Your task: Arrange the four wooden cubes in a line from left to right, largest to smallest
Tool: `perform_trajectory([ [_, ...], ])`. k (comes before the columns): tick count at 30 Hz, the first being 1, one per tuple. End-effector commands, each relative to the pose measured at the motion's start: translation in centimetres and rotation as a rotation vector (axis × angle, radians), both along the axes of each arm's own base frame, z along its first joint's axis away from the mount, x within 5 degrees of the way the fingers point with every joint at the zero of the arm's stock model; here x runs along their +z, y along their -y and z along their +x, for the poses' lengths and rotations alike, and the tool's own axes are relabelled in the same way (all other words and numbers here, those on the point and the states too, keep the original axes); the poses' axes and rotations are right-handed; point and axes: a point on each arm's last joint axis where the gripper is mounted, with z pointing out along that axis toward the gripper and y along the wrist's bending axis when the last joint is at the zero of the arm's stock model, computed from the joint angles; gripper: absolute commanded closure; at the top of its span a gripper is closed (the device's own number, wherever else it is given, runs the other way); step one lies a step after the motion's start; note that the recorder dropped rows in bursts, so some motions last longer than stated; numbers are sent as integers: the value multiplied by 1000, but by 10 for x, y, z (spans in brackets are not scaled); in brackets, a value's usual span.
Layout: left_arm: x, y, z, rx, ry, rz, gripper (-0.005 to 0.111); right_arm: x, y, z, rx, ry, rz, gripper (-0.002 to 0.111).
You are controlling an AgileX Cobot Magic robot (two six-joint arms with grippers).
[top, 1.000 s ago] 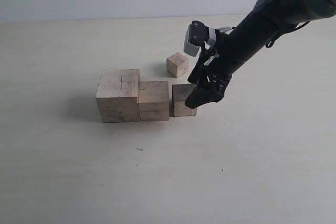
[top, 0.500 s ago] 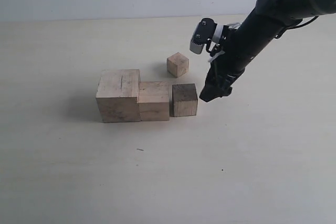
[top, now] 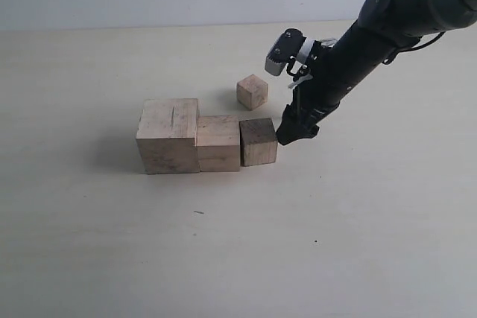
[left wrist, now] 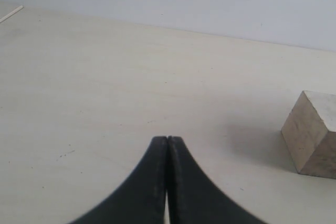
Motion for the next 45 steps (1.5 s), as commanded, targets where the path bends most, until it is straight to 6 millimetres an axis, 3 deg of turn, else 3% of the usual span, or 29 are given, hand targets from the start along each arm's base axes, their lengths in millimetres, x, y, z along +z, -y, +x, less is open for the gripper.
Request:
perform_trajectory([
  [1,0,0,0,-8,13,5,107,1,-3,-2,-7,-23,22,34],
  [15,0,0,0,-8,13,5,107,8,2,-2,-5,7,-27,34],
  [20,0,0,0,-8,13,5,107,32,14,8,-114,148,-124,34],
  [24,0,0,0,-8,13,5,107,59,14,18,-367,230,-13,39],
  [28,0,0,0,-8,13,5,107,72,-1,19,-436,236,84,43],
  [34,0,0,0,-8,13,5,107,62,-37,21,-337,248,117,43],
  [45,0,0,0,-8,13,5,107,31,-53,40,-423,170,131,32],
])
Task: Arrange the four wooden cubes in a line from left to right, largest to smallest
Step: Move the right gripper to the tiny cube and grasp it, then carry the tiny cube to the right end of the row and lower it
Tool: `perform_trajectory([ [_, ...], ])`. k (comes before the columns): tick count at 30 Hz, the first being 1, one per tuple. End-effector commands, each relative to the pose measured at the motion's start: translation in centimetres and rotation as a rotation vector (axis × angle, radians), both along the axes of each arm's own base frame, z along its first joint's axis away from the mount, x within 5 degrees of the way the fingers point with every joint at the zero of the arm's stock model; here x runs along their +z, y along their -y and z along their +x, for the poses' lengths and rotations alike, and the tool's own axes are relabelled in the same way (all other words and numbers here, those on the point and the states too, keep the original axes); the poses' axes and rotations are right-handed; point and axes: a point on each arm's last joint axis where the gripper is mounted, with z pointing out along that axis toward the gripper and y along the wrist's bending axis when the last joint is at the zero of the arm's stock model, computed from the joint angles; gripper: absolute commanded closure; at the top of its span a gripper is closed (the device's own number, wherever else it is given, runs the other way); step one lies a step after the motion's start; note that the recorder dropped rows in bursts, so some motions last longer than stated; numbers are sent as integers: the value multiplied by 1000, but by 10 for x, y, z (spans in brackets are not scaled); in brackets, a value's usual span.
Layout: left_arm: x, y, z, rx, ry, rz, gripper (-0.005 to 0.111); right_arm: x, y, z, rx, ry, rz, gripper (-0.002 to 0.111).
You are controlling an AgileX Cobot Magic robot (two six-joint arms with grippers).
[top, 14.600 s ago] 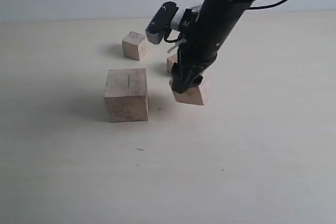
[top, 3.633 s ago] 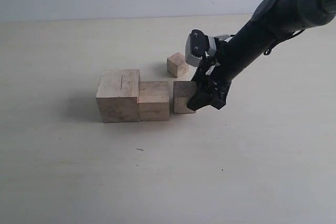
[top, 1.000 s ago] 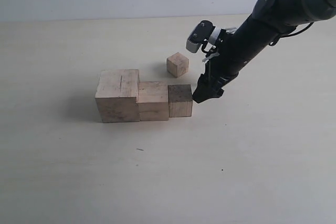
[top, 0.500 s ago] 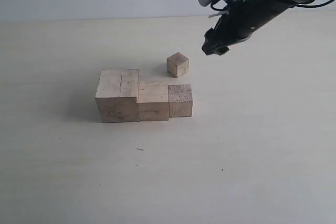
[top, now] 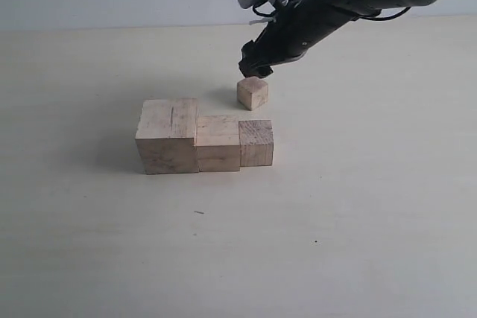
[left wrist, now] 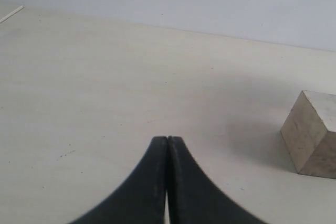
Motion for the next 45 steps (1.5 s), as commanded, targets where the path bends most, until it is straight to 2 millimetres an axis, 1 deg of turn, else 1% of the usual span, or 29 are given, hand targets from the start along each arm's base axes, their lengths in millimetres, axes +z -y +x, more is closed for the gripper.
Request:
perform_trajectory([
  [1,0,0,0,-8,13,5,107,-12,-4,3,-14,-26,5,32],
  [3,0,0,0,-8,13,5,107,-18,-5,3,-19,-53,8,32],
  [11,0,0,0,-8,13,5,107,-26,-5,1,-19,-86,3,32],
  [17,0,0,0,-8,13,5,107,-41,-6,1,-31,-123,3,33],
  [22,0,0,0,-8,13,5,107,-42,-6,1,-32,-124,2,33],
  [24,0,0,0,-8,13,5,107,-43,-6,1,-32,-125,1,38],
  [27,0,0,0,-8,13,5,107,-43,-6,1,-30,-130,0,55],
  [30,0,0,0,-8,13,5,107,-42,-6,-3,-13,-160,-8,81],
  [32,0,0,0,-8,13,5,107,-35,-5,-6,11,-180,-17,100],
  [33,0,0,0,-8,13,5,107,-30,-4,-8,30,-181,-32,108],
  [37,0,0,0,-8,13,5,107,5,5,-14,90,-134,-106,108],
  [40,0,0,0,-8,13,5,107,36,25,-16,57,-92,-218,108],
  [43,0,0,0,-8,13,5,107,62,58,-7,-66,-57,-234,108],
  [44,0,0,0,-8,13,5,107,69,71,-6,-62,-53,-244,108],
  [45,0,0,0,-8,13,5,107,72,84,-7,-29,-64,-271,108],
])
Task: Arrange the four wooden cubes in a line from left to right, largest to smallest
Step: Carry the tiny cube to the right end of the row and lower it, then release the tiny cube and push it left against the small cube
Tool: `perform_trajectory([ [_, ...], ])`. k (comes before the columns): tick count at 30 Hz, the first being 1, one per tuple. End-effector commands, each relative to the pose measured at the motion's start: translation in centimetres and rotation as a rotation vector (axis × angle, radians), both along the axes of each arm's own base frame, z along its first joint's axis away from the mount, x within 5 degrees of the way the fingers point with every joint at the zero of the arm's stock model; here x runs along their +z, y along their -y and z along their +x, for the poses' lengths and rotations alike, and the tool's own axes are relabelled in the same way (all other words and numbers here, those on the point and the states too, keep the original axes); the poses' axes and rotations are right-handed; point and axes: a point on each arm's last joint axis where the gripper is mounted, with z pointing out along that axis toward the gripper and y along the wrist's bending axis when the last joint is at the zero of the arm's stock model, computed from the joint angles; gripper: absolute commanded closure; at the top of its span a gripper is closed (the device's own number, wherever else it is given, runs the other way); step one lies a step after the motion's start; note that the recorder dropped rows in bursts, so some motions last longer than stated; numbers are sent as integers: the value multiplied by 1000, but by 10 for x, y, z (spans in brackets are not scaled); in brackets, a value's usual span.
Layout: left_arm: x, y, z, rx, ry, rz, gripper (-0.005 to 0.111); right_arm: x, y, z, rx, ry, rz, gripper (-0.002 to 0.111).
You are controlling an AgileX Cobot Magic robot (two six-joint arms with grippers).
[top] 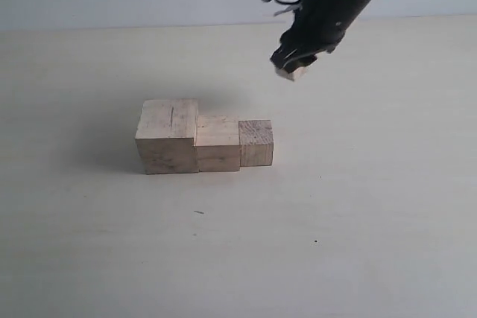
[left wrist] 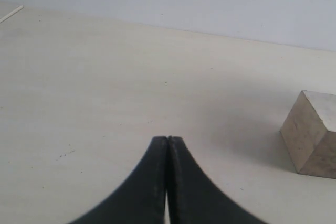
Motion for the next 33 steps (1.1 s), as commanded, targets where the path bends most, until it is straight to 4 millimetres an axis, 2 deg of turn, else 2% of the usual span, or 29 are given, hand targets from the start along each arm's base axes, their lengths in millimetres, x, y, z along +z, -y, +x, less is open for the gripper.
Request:
perform_trajectory([
  [1,0,0,0,-8,13,5,107,26,55,4,1,-4,-77,108],
  [3,0,0,0,-8,13,5,107,22,76,0,80,-43,-52,108],
  [5,0,0,0,-8,13,5,107,15,83,-9,256,-73,21,108],
  [8,0,0,0,-8,13,5,107,-1,80,-28,653,-55,103,108],
  [10,0,0,0,-8,13,5,107,-10,70,-38,842,14,121,108],
  [15,0,0,0,-8,13,5,107,-28,40,-49,884,58,85,108],
  [18,0,0,0,-8,13,5,107,-39,29,-51,907,47,68,108],
  [25,0,0,0,-8,13,5,107,-57,31,-48,878,-8,45,108],
  [33,0,0,0,-8,13,5,107,-72,26,-47,827,-47,108,108],
])
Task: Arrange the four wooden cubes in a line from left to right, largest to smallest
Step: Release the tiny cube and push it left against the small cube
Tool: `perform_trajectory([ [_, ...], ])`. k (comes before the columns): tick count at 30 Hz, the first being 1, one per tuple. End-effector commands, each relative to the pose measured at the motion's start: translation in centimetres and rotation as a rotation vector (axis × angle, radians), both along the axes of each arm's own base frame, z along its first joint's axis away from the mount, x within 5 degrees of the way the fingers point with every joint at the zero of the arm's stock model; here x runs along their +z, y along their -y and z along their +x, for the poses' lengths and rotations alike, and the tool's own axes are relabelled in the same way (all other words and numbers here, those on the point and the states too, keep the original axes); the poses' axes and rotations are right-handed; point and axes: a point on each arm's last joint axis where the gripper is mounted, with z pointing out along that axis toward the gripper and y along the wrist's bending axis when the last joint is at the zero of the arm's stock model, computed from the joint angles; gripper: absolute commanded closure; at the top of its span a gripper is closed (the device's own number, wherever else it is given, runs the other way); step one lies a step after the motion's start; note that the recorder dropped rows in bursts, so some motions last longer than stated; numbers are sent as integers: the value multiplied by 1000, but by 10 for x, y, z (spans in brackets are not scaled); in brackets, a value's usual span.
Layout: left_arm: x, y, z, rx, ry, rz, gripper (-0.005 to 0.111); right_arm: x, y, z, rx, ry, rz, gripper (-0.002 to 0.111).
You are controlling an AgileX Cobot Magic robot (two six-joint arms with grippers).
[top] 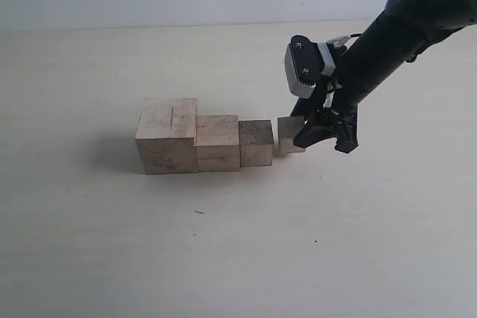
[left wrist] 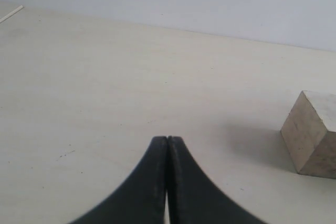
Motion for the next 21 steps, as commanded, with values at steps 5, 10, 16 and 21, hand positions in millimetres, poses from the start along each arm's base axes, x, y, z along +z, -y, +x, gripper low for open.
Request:
perform_trajectory([
  [5,0,0,0,-8,13,5,107,-9,-3,0,-28,-43,22,97],
  [10,0,0,0,-8,13,5,107,-11,-4,-1,-31,-56,27,72],
  [16,0,0,0,-8,13,5,107,-11,-4,1,-48,-44,33,45],
  [21,0,0,0,-8,13,5,107,-6,-4,1,-79,-54,31,43],
])
